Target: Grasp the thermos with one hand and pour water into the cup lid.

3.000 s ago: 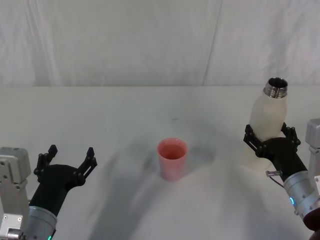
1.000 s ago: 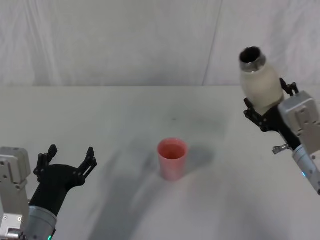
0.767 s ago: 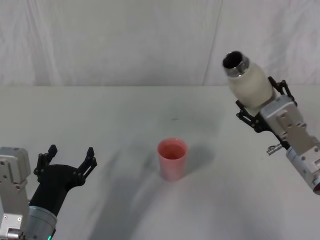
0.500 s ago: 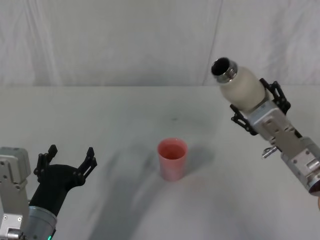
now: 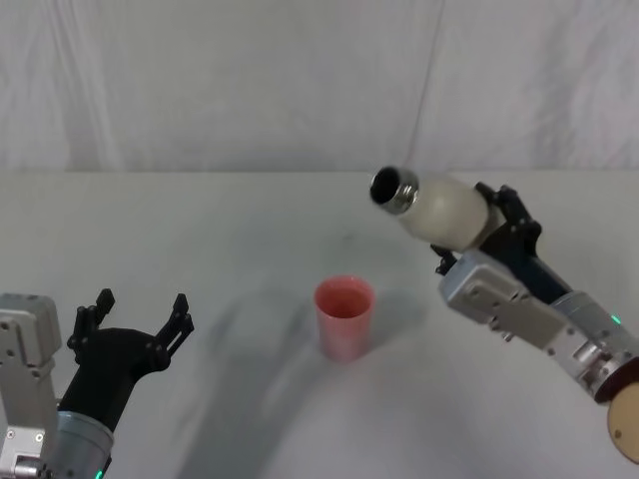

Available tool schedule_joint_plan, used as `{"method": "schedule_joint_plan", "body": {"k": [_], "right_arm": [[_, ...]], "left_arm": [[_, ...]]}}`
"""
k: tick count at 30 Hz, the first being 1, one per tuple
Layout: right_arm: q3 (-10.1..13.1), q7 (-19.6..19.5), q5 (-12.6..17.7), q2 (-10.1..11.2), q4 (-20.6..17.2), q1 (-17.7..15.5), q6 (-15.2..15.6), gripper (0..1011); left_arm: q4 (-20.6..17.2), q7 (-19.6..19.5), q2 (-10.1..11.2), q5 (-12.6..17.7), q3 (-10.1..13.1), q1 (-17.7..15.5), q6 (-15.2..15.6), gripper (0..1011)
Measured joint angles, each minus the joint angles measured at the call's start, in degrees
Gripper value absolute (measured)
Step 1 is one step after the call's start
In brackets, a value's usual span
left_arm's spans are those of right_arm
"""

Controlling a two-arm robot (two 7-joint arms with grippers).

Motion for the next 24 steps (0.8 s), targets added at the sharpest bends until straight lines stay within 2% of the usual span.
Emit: {"method": "schedule_joint_plan", "body": {"k": [14,24], "right_arm": [[-4.7,0.2,-7.7,1.8,2.2,1.5,1.9,950],[-6.5,-0.6,-11.7,2.4,3.9,2.3,3.4,950]], "left_arm": [[0.0,0.0,0.0,0.0,0.0,0.0,0.0,1001],[0.0,0.0,0.0,0.0,0.0,0.0,0.0,1001]]}}
